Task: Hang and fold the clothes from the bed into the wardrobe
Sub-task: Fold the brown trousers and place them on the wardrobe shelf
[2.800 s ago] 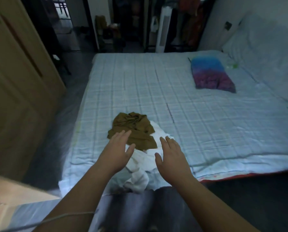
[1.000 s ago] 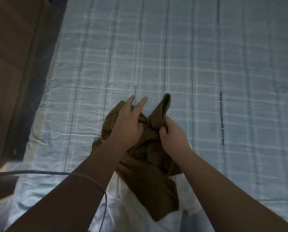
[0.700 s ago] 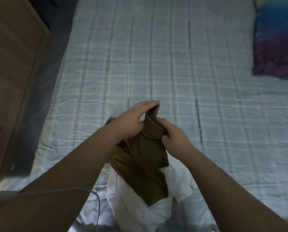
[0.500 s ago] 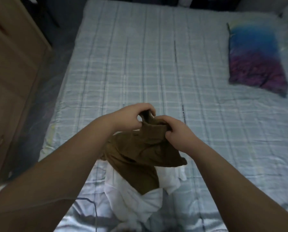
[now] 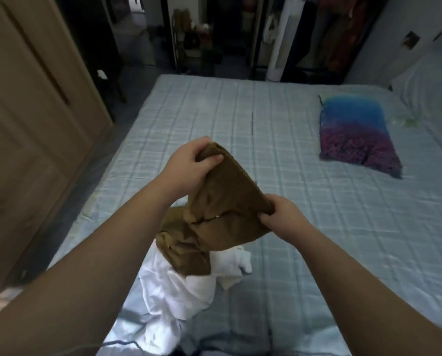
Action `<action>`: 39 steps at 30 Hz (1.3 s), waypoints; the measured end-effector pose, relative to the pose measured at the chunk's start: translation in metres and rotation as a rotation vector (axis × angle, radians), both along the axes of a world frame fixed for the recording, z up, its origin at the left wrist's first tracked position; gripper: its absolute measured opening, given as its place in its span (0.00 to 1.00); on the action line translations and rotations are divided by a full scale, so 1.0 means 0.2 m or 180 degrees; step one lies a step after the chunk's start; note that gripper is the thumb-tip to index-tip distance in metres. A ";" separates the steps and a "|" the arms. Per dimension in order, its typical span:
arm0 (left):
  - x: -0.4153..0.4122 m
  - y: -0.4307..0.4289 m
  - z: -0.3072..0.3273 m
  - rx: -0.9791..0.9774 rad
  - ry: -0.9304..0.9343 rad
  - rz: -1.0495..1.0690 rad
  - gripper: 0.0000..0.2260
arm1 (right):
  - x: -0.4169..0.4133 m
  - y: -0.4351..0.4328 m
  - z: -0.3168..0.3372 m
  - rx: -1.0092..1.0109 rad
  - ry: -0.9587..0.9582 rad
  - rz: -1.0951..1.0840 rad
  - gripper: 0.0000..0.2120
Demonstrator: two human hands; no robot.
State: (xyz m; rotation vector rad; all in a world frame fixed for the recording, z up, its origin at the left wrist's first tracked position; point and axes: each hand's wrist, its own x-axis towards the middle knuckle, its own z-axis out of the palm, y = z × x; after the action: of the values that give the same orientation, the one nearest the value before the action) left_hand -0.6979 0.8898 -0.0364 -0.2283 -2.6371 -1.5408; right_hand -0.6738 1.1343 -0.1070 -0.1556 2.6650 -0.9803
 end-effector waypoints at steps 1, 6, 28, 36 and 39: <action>0.08 0.07 0.04 -0.0040 0.0093 0.0099 0.03 | 0.06 0.07 0.02 0.0029 0.0019 -0.0036 0.07; 0.39 0.32 0.32 -0.0007 0.0570 0.0554 0.02 | 0.28 0.39 0.21 0.0106 0.0188 0.0071 0.05; 0.88 0.10 1.42 0.0024 0.1787 0.1413 0.07 | 0.45 0.59 1.56 -0.3436 0.0883 -0.0349 0.11; 0.85 -0.07 1.58 -0.0330 0.1224 0.0900 0.13 | 0.46 0.47 1.82 -0.2117 0.3005 -0.0478 0.12; 0.81 -0.09 1.57 -0.0457 0.1223 0.1079 0.13 | 0.47 0.46 1.88 -0.1887 0.2961 -0.0445 0.11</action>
State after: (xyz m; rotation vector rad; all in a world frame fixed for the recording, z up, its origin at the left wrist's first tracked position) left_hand -0.5361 0.8713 0.2779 -0.0694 -2.3344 -1.0809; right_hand -0.5794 1.2254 0.2694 -0.7080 3.0471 -2.1490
